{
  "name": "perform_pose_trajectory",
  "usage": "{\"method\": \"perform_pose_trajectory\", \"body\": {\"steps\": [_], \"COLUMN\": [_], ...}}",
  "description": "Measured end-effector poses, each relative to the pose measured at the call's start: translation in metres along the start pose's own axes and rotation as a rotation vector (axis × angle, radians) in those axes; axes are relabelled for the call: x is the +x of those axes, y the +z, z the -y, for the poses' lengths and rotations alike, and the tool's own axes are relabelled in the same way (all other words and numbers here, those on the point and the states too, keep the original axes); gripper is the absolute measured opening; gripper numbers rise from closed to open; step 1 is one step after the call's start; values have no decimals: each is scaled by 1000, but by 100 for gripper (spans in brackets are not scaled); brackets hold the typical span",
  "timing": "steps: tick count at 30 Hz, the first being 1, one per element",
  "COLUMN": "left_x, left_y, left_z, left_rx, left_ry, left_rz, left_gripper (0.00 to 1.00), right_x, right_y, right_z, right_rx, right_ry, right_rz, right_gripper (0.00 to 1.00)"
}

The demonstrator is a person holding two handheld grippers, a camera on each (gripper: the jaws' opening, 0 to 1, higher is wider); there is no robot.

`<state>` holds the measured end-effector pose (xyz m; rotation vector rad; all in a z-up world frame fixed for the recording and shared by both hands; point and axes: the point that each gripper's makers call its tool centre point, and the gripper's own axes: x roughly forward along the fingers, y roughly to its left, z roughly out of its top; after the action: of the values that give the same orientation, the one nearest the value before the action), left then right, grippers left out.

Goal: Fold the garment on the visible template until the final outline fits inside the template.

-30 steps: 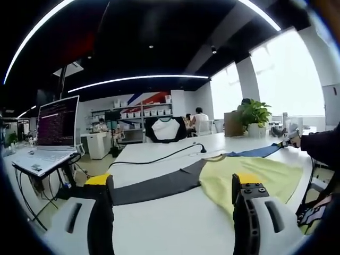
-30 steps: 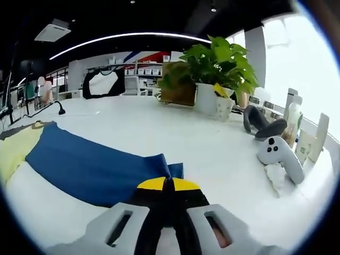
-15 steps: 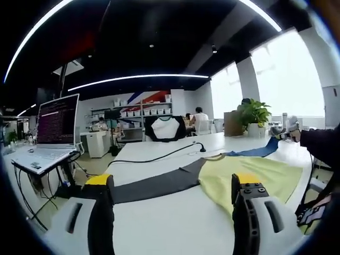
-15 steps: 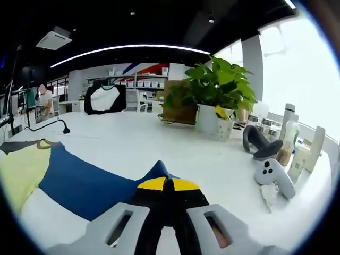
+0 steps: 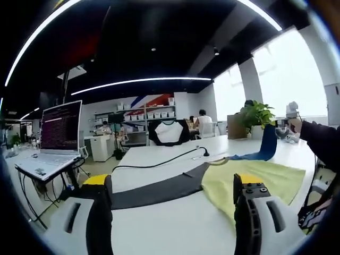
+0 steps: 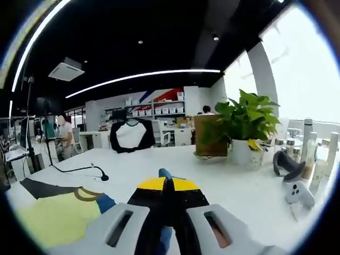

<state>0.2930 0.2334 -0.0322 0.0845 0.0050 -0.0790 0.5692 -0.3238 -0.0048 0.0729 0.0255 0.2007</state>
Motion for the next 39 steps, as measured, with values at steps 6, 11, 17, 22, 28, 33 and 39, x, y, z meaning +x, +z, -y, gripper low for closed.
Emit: {"method": "perform_pose_trajectory", "body": {"steps": [6,11,17,22,28,33,39], "left_x": [-2,-4,-6,-6,-7,-9,-6], "left_y": [0,5,1,4,-1,-2,-5], "left_z": [2,1,8,16,24,23,31], "left_rx": [-1,-69,-57,-58,-94,-98,-122], "left_ry": [-3,27,17,1,-56,-56,-101], "left_rz": [4,2,5,27,10,12,13], "left_gripper": [100,100,100,100,100,100,100], "right_x": [9,17,33,44,55,67,76], "right_y": [17,23,27,26,19,3,-23], "right_z": [-45,-84,-138,-185,-241,-270,-304], "right_rx": [-28,-26,-45,-59,-111,-91,-126], "right_ry": [55,100,185,243,312,323,372], "right_rz": [16,32,20,8,-10,-61,-129], "right_gripper": [0,0,0,0,0,0,0]}}
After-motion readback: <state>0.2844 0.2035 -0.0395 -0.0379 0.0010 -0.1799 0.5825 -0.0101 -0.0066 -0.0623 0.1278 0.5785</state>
